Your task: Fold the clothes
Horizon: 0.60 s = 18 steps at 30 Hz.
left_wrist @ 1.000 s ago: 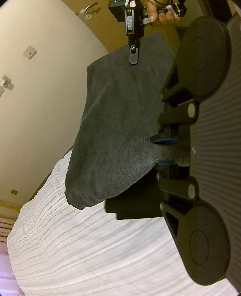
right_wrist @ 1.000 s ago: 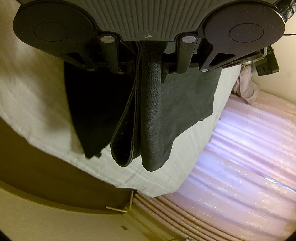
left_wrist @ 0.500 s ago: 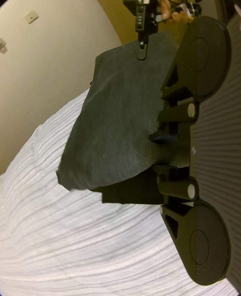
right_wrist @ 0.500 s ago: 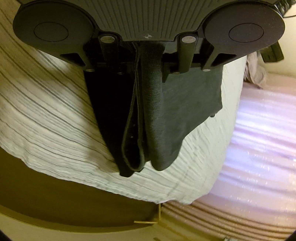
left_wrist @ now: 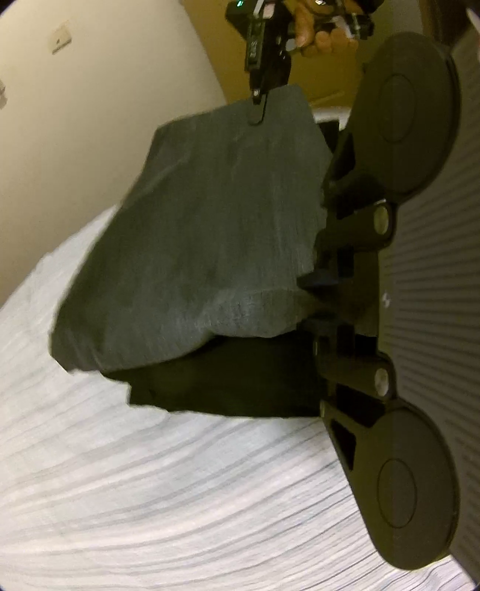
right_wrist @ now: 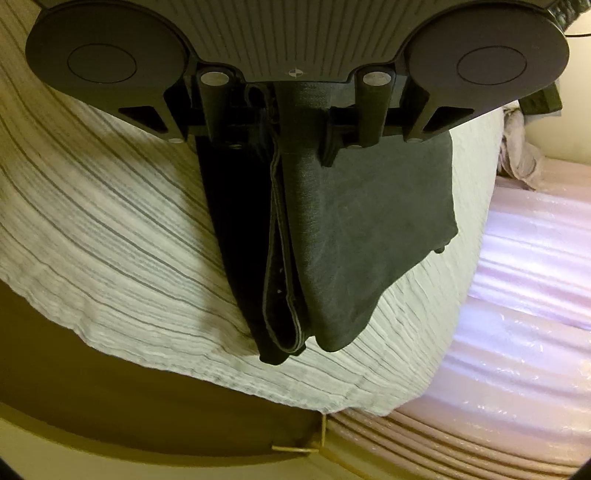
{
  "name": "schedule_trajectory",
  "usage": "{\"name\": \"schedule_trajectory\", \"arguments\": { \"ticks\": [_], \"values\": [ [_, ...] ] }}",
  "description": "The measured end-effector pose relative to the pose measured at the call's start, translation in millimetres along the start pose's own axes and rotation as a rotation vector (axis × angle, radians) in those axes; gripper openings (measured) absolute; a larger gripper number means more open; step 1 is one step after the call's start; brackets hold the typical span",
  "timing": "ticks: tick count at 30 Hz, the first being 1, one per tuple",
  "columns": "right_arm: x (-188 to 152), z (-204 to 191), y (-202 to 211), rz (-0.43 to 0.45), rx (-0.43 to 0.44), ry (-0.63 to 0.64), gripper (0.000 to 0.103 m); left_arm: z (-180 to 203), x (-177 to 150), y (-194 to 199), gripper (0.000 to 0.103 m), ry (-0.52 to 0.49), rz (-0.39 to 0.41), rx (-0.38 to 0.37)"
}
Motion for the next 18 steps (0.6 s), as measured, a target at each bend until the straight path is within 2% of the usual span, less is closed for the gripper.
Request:
{"name": "schedule_trajectory", "arguments": {
  "ticks": [4, 7, 10, 15, 18],
  "values": [
    [-8, -13, 15, -0.023, 0.005, -0.033, 0.021, 0, 1, 4, 0.009, -0.037, -0.009, 0.003],
    [-20, -3, 11, -0.042, -0.021, -0.059, 0.021, 1, 2, 6, 0.009, -0.064, -0.015, 0.005],
    [-23, 12, 1, -0.018, -0.024, -0.041, 0.021, 0, 5, 5, 0.009, -0.074, -0.006, 0.016],
    [-25, 5, 7, -0.012, -0.014, 0.045, 0.021, -2, 9, 4, 0.009, -0.089, 0.01, 0.033],
    [-32, 8, 11, 0.01, 0.0, 0.002, 0.021, -3, 12, 2, 0.009, -0.098, 0.019, 0.044]
  ]
}}
Point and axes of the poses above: each gripper's, at about its wrist camera, not at the fingertips, and y roughly against the way its jaws point, z to its right, x to its top, the point moved 5 cm from there along -y, roughly the way its jaws point, and after that the axes turned 15 degrees about -y, right-handed, at the moved point
